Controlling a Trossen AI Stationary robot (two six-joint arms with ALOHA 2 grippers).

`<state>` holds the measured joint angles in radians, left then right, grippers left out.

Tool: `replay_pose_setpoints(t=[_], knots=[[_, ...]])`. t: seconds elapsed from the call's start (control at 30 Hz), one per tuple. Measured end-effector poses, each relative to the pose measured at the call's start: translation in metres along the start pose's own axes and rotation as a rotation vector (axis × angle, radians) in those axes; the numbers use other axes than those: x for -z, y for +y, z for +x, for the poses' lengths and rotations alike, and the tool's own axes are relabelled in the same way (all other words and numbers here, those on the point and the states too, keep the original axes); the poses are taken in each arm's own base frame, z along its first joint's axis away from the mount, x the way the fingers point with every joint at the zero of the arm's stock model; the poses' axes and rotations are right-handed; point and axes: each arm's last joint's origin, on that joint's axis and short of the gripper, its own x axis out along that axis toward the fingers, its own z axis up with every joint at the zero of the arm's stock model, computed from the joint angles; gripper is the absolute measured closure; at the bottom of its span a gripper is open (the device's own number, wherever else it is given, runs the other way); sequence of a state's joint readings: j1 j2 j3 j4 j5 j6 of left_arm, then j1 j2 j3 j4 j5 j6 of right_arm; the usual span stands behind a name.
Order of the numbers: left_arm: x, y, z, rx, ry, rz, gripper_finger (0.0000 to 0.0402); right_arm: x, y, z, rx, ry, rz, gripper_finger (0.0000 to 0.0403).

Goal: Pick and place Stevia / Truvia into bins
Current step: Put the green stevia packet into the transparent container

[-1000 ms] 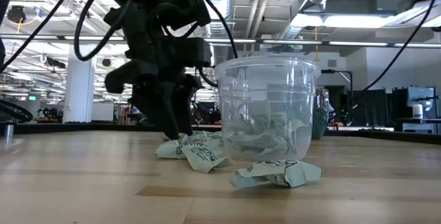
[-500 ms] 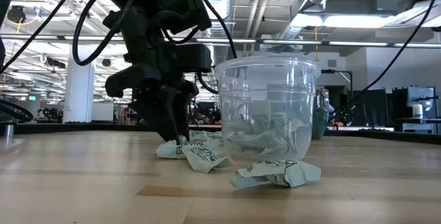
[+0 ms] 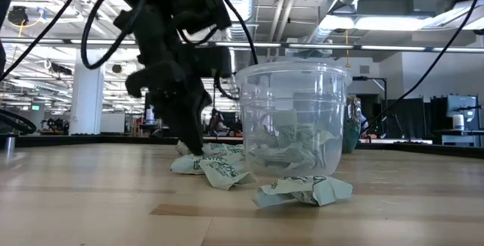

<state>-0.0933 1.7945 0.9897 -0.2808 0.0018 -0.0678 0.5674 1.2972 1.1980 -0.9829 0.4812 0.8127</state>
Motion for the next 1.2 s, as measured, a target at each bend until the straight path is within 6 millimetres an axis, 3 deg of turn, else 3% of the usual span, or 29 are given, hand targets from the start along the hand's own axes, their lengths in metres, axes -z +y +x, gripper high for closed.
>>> replay_pose_setpoints(t=[0.13, 0.27, 0.43, 0.53, 0.67, 0.97, 1.2], knots=[[-0.008, -0.001, -0.023, 0.0, -0.075, -0.036, 0.0389, 0.0, 0.0, 0.0, 0.0, 0.001, -0.001, 0.0394], [-0.018, -0.001, -0.059, 0.001, -0.206, -0.072, 0.0398, 0.0, 0.0, 0.0, 0.0, 0.001, 0.0, 0.0395], [-0.035, -0.006, -0.103, 0.073, -0.464, -0.112, 0.0394, 0.0, 0.0, 0.0, 0.001, 0.001, -0.002, 0.0394], [-0.048, -0.015, -0.116, 0.168, -0.632, -0.093, 0.0394, 0.0, -0.001, 0.0, 0.016, -0.012, -0.004, 0.0395], [-0.058, -0.03, -0.114, 0.27, -0.733, -0.068, 0.0393, -0.001, -0.001, 0.0, 0.022, -0.019, -0.003, 0.0396], [-0.052, -0.059, -0.072, 0.328, -0.596, -0.039, 0.0393, -0.001, 0.0, 0.0, 0.016, -0.023, -0.001, 0.0397], [-0.05, -0.065, -0.065, 0.337, -0.576, -0.032, 0.0393, -0.001, 0.0, 0.0, 0.016, -0.024, -0.001, 0.0397]])
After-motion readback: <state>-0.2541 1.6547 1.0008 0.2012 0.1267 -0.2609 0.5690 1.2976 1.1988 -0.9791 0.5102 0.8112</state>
